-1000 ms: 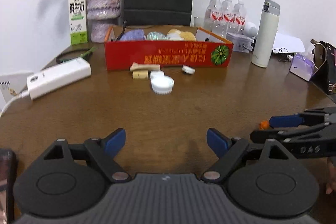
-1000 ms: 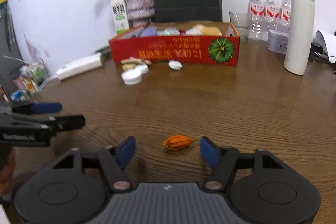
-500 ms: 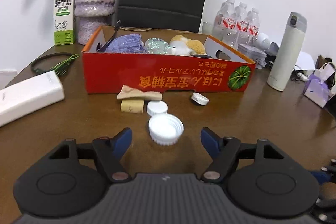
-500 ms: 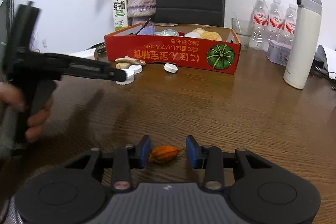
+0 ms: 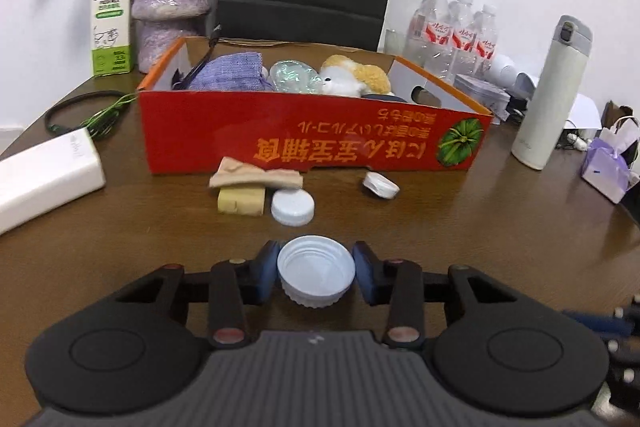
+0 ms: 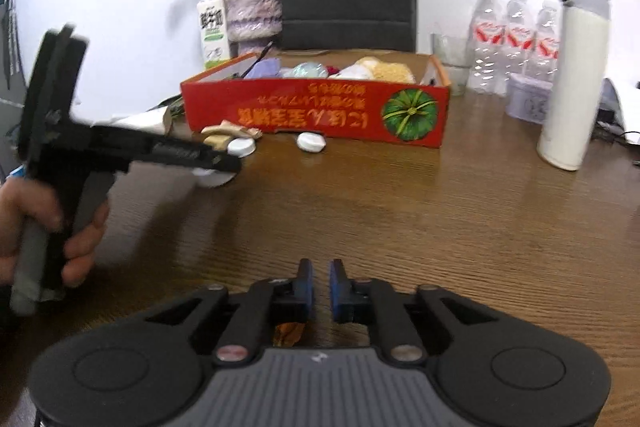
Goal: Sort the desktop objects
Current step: 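Grasp a white ribbed cap with left tool while right grasps the small orange flower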
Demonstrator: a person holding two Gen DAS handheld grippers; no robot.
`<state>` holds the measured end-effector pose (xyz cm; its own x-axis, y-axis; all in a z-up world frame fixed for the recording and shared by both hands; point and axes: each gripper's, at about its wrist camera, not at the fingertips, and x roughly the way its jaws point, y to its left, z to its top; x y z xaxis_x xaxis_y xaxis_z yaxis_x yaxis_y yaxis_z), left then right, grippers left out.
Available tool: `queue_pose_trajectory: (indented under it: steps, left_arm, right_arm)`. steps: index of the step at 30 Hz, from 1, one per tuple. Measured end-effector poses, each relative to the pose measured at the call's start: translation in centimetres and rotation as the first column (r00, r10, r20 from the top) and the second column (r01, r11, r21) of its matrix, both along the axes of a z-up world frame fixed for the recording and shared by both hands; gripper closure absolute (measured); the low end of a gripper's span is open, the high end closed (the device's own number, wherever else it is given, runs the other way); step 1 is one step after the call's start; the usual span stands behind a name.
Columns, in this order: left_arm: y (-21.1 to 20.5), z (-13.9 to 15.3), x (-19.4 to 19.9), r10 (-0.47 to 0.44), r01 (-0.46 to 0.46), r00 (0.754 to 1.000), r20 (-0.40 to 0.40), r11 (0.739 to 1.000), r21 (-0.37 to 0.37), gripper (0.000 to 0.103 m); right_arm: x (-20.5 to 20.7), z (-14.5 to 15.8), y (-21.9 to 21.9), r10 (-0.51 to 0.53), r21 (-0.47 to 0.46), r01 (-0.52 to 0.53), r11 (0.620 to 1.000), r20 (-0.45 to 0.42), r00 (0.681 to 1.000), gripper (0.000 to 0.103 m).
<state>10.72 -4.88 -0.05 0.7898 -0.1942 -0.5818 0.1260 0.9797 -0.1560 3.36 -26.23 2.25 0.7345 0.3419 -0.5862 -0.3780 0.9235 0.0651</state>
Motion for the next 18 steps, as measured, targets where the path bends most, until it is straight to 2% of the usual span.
queue_pose_trajectory:
  steps: [2,5,7,10,14,16,18]
  left_arm:
    - [0.2,0.5,-2.1,-0.014,0.015,1.0,0.01,0.999,-0.046,0.062]
    - [0.1,0.9,-5.2,-0.027,0.029,0.999,0.032,0.997,-0.071,0.062]
    - [-0.4,0.7,-6.5,-0.035,0.037,0.999,0.027,0.997,-0.066,0.062]
    - [-1.4,0.1,-7.8,-0.048,0.048,0.999,-0.003,0.997,-0.064,0.062]
    - [-1.7,0.3,-9.6,-0.065,0.066,0.998,0.012,0.997,-0.043,0.062]
    - [-1.5,0.5,-10.6,-0.06,0.061,0.998,0.026,0.998,-0.032,0.062]
    - [-1.3,0.6,-11.3,-0.056,0.056,0.998,0.032,0.998,-0.021,0.062]
  right_arm:
    - [-0.9,0.4,-0.7,-0.019,0.0,0.019,1.0,0.006,1.0,0.086]
    - [-2.0,0.4,-1.1,-0.04,0.007,0.04,0.999,-0.021,0.999,0.084]
    - [-2.3,0.1,-1.0,-0.038,0.014,0.038,0.999,-0.03,0.999,0.08]
    - [-2.0,0.0,-0.3,-0.053,0.031,0.055,0.998,-0.047,0.997,0.079]
    - [-2.6,0.7,0.6,-0.034,0.059,0.036,0.998,-0.035,0.999,0.079]
    - [-2.7,1.0,1.2,-0.012,0.087,0.016,0.996,-0.043,0.999,0.076]
    - [-2.8,0.8,2.2,0.014,0.082,-0.01,0.997,-0.049,0.999,0.068]
